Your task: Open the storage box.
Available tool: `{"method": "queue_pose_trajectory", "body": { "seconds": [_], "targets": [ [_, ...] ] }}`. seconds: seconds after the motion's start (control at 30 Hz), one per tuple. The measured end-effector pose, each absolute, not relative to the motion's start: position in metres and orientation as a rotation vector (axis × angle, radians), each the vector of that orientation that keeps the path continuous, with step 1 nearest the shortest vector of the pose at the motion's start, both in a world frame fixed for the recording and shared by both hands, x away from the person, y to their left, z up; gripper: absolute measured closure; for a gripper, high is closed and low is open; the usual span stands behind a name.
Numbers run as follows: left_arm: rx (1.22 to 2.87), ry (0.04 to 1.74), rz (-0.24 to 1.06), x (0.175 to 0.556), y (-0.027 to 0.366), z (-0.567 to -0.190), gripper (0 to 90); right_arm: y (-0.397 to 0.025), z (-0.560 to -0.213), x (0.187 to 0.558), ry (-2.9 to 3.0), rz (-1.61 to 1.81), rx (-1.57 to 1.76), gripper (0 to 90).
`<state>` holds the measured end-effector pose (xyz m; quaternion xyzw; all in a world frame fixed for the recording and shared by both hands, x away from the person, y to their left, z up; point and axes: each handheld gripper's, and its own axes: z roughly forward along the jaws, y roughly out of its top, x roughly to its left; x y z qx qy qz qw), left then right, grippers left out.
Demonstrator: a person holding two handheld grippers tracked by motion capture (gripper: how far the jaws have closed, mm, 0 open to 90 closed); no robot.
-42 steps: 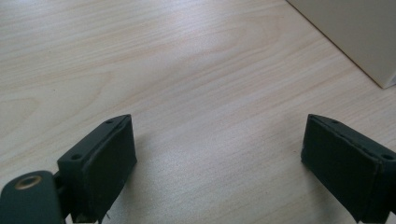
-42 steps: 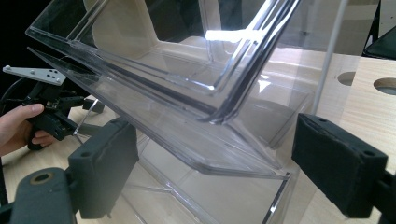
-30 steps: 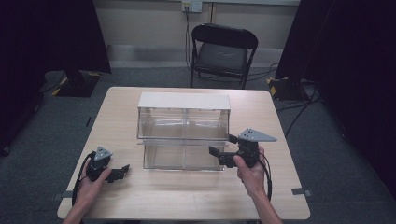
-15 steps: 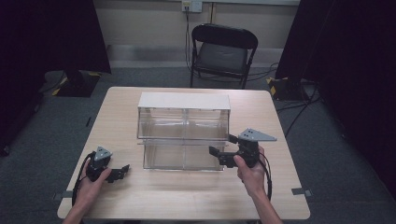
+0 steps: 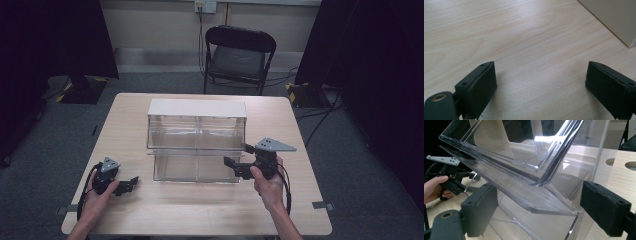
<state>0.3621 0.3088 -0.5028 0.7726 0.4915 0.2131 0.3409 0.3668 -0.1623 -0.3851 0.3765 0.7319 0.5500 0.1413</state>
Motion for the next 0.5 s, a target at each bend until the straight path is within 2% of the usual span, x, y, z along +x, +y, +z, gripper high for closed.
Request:
{"method": "queue_pose_trajectory", "body": {
  "seconds": [0.5],
  "targets": [
    [2.006,1.282,0.549,0.362,0.3085,-0.5029,9.4,-0.1623,-0.3851,0.3669,2.113,1.588,1.086,14.0]
  ]
}}
